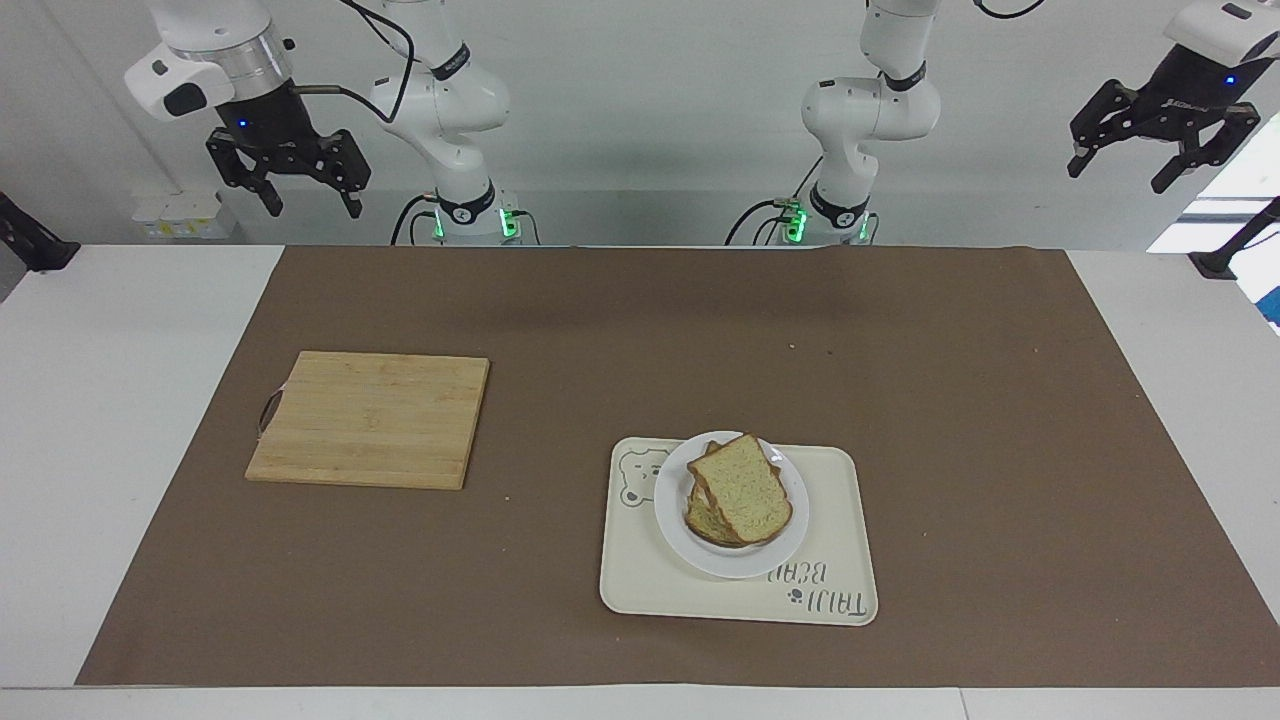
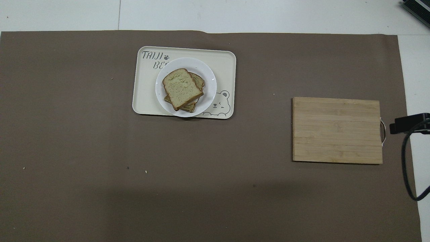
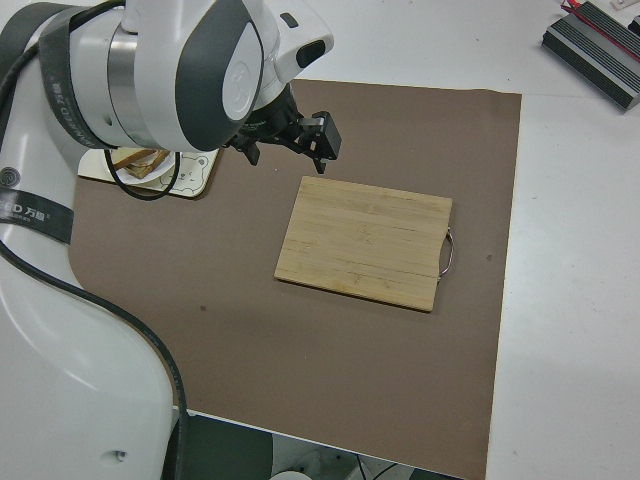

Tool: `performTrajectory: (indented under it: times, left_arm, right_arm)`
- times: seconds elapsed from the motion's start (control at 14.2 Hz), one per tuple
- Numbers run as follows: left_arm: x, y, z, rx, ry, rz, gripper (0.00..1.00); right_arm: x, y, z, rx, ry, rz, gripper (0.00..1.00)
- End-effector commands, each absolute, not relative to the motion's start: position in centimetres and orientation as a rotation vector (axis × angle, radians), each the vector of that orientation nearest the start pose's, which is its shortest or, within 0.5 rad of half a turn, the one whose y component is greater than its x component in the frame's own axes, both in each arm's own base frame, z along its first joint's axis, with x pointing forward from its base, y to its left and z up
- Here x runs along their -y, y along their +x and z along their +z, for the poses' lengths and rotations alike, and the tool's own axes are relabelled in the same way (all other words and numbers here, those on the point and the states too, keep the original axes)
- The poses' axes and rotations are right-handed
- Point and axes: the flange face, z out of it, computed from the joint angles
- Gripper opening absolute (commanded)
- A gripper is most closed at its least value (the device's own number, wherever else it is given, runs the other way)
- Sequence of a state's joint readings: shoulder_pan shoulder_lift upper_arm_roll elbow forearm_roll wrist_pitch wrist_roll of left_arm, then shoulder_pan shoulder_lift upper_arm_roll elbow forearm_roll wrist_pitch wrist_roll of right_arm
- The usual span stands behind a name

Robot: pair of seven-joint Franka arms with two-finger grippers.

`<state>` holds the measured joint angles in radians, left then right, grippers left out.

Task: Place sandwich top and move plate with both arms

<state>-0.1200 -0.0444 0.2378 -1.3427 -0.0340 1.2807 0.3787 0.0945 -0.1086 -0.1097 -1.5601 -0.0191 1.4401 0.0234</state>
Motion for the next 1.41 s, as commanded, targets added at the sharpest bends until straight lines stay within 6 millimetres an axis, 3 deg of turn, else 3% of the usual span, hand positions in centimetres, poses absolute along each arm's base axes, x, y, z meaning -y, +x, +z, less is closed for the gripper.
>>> performTrajectory:
  times: [0.0,1.34]
  left_arm:
    - [-4.35,50.07,71.78,-0.262,-3.214,0.054,1.0]
    - [-4.57,50.01,72.18,-0.226,-3.211,0.002,1.0]
  right_arm:
    - [1.57,50.8,67.73,-0.03,-3.141,0.003,1.0]
    - [1.57,50.8,67.73,-0.03,-3.141,0.003,1.0]
